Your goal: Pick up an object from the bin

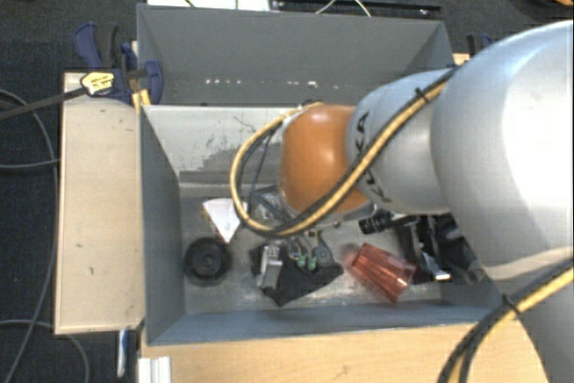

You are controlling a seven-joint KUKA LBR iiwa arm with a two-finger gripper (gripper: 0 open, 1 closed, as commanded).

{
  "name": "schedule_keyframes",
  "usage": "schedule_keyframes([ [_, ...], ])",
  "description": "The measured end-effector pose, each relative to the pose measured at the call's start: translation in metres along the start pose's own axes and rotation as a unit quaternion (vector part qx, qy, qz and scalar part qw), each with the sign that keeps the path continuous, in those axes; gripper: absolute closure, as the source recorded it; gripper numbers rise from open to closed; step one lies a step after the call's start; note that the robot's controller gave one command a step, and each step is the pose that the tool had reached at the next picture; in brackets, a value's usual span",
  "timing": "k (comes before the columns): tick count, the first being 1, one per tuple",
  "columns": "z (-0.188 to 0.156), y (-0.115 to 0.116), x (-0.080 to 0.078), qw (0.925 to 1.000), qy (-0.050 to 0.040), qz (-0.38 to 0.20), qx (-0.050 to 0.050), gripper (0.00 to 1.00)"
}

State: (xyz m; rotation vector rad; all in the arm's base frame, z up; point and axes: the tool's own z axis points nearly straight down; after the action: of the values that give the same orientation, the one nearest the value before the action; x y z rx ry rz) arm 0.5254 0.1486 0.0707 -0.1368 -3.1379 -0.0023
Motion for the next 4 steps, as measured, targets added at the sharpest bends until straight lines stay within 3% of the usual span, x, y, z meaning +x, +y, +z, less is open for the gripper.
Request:
schedule_keyframes([
  [1,0.000,0.001,0.005,0.9929,0.0028,0.119,0.001,0.00],
  [2,-0.001,0.000,-0.001,1.0000,-0.0008,0.001,0.000,0.00],
  [3,-0.001,-0.043,-0.029,0.9966,0.0000,0.082,0.000,1.00],
  [4,-0.001,-0.043,-0.029,0.9966,0.0001,0.082,0.000,1.00],
])
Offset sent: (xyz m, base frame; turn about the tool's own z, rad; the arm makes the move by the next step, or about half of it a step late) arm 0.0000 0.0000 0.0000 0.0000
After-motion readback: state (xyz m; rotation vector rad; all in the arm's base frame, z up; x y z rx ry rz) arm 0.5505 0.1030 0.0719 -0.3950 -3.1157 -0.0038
